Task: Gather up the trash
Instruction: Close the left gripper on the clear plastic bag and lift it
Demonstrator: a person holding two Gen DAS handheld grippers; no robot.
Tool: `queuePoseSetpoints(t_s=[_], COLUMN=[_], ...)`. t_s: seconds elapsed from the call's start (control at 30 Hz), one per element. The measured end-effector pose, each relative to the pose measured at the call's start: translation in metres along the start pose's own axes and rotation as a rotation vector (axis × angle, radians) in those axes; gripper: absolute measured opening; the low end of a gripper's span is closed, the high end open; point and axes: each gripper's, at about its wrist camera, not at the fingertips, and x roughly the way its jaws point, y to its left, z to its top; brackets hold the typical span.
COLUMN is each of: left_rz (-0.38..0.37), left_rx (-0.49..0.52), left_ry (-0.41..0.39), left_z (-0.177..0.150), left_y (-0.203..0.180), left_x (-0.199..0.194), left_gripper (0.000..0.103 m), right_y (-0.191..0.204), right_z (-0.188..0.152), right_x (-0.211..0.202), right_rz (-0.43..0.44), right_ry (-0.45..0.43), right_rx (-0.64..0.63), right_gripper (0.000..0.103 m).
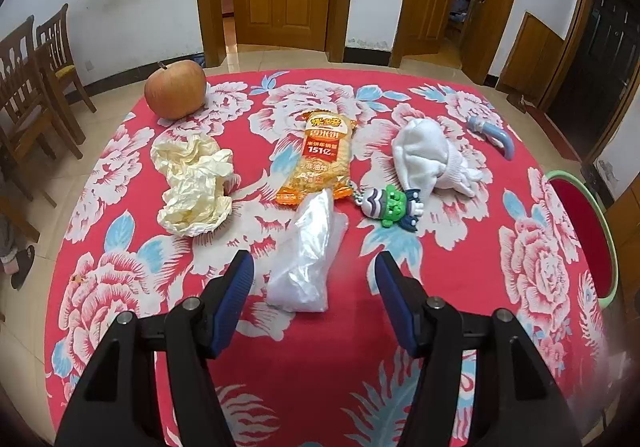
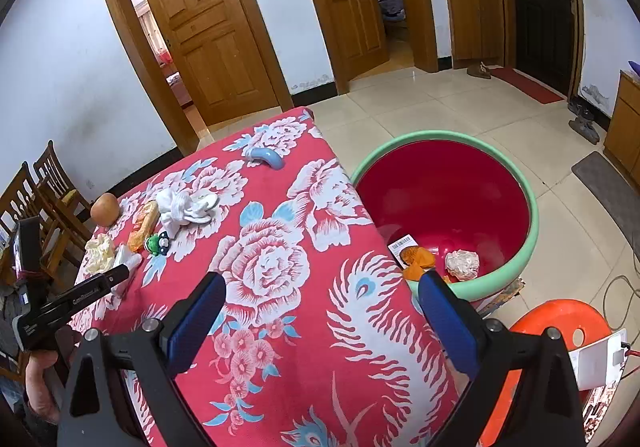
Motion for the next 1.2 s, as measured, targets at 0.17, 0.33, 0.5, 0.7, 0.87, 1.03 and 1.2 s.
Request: queuePoseSetpoints(t_s=[0.17, 0.33, 0.5, 0.7, 0.87, 1.03, 1.2], left_rz=[-0.005, -0.006, -0.034, -0.059, -0.056, -0.047, -0.035], left_rx=[-0.010, -0.021, -0.022, -0.031, -0.052, -0.070, -0.088], left_ry=[0.005, -0.001, -0.014, -0.065, -0.107, -0.147, -0.171], left_z=[0.000, 0.001, -0.002, -0.005, -0.005, -0.003, 0.003], left_y=[0.004, 0.008, 0.009, 0.013, 0.024, 0.037, 0.049], left_x=[0.006, 0.010, 0.003, -0.026, -0.052, -0.073, -0.083], left_gripper=[0.042, 0.033, 0.029, 0.029, 0.029, 0.029, 0.029], right_y=[0.001, 0.005, 0.008, 0.018, 0.038, 0.068, 0.108], right_z=[0.000, -0.001, -0.002, -0.003, -0.004, -0.003, 0.001], right_x=[-0.002, -0.010, -0.024, -0.045, -0.062, -0.069, -0.070], right_rz=[-0.003, -0.013, -0.023, -0.015, 0.016, 0.110, 0.178], right_ry=[-0.003, -0.019, -0.036, -0.062, -0.082, -0.057, -0.043], right_rx=[-0.005, -0.023, -0.041, -0.077, -0.126, -0.186, -0.270], right_gripper=[0.099, 0.099, 0.099, 0.099, 0.099, 0.099, 0.099])
